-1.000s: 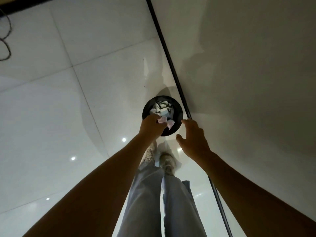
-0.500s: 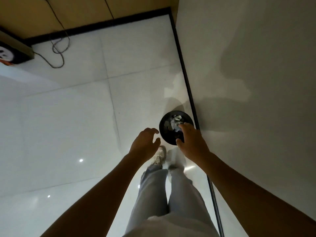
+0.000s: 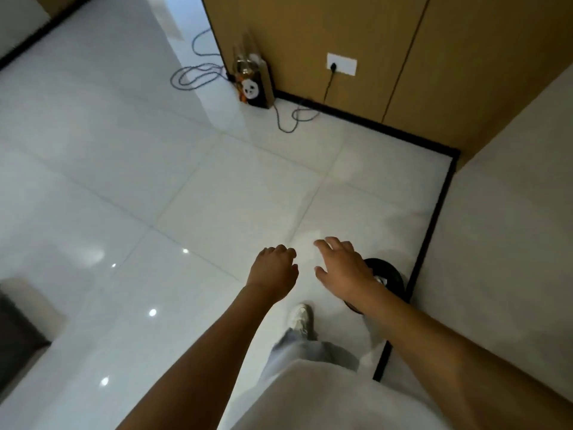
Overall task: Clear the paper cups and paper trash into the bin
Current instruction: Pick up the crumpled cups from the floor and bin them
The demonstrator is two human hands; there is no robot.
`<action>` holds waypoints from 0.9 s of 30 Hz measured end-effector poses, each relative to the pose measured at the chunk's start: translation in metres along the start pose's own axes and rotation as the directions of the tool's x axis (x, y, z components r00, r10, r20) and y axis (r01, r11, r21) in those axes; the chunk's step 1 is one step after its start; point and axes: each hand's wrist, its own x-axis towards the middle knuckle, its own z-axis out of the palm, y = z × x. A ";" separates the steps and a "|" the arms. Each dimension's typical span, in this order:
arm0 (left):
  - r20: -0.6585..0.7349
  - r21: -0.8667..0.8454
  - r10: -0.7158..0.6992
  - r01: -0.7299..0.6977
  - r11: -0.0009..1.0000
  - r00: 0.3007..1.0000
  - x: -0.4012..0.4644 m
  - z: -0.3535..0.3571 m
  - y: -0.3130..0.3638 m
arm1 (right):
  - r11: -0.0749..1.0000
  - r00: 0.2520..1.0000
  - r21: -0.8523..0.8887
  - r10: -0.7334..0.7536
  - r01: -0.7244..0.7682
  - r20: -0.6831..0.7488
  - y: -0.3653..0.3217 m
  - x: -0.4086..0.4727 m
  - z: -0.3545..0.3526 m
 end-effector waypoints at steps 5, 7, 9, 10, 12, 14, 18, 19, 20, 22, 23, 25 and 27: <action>-0.098 -0.113 -0.202 0.190 0.975 0.975 -0.082 -0.009 -0.056 | 0.962 0.973 -0.148 -0.223 0.229 0.060 -0.087 -0.014 0.004; -0.130 -0.166 -0.301 0.279 0.946 0.945 -0.117 -0.011 -0.084 | 0.922 0.945 -0.210 -0.310 0.325 0.102 -0.130 -0.017 0.012; -0.162 -0.232 -0.406 0.365 0.902 0.900 -0.159 -0.009 -0.115 | 0.869 0.908 -0.265 -0.391 0.417 0.150 -0.179 -0.022 0.026; -0.176 -0.262 -0.457 0.406 0.875 0.872 -0.183 -0.007 -0.132 | 0.838 0.885 -0.286 -0.431 0.465 0.174 -0.206 -0.026 0.037; -0.201 -0.320 -0.559 0.485 0.814 0.805 -0.234 0.001 -0.168 | 0.760 0.824 -0.318 -0.517 0.566 0.232 -0.263 -0.037 0.063; -0.204 -0.381 -0.658 0.560 0.736 0.725 -0.291 0.013 -0.205 | 0.675 0.751 -0.329 -0.591 0.660 0.294 -0.322 -0.055 0.096; -0.163 -0.477 -0.809 0.672 0.566 0.565 -0.418 0.050 -0.277 | 0.506 0.597 -0.317 -0.696 0.802 0.399 -0.439 -0.106 0.177; -0.148 -0.495 -0.838 0.694 0.523 0.525 -0.450 0.060 -0.293 | 0.467 0.560 -0.310 -0.712 0.828 0.424 -0.467 -0.121 0.200; -0.133 -0.513 -0.865 0.713 0.478 0.484 -0.484 0.069 -0.309 | 0.428 0.521 -0.298 -0.727 0.853 0.447 -0.496 -0.138 0.222; -0.106 -0.544 -0.913 0.746 0.385 0.394 -0.550 0.086 -0.335 | 0.348 0.438 -0.267 -0.754 0.899 0.490 -0.550 -0.172 0.264; -0.088 -0.557 -0.934 0.760 0.335 0.347 -0.582 0.094 -0.346 | 0.306 0.394 -0.250 -0.763 0.918 0.512 -0.574 -0.189 0.284; -0.041 -0.584 -0.967 0.779 0.229 0.253 -0.641 0.110 -0.363 | 0.225 0.308 -0.214 -0.769 0.951 0.560 -0.618 -0.223 0.319; 0.012 -0.604 -0.987 0.787 0.123 0.163 -0.690 0.126 -0.376 | 0.142 0.224 -0.181 -0.766 0.973 0.603 -0.654 -0.253 0.349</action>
